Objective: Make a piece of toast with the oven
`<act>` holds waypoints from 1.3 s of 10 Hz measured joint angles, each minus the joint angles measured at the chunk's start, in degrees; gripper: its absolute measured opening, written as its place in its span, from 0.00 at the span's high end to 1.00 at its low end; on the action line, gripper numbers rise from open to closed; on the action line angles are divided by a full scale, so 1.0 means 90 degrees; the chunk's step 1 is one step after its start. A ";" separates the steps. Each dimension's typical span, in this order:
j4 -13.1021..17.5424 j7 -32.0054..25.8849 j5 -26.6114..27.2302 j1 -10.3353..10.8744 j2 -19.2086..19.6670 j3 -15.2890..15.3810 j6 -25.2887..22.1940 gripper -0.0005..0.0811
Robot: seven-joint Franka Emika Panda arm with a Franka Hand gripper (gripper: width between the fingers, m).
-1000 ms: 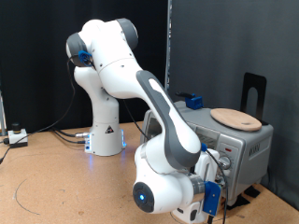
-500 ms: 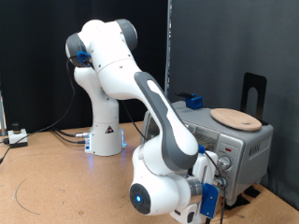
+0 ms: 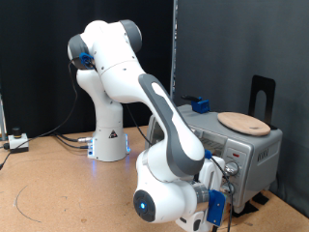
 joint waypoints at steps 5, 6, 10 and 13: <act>0.0000 0.0000 -0.0005 0.0003 0.0000 0.0000 -0.0009 0.00; 0.0000 0.0000 -0.0005 0.0003 0.0000 0.0000 -0.0009 0.17; 0.0000 0.0000 -0.0005 0.0003 0.0000 0.0006 -0.0010 0.75; 0.0018 -0.0002 0.0002 0.0002 0.0000 0.0025 -0.0069 0.88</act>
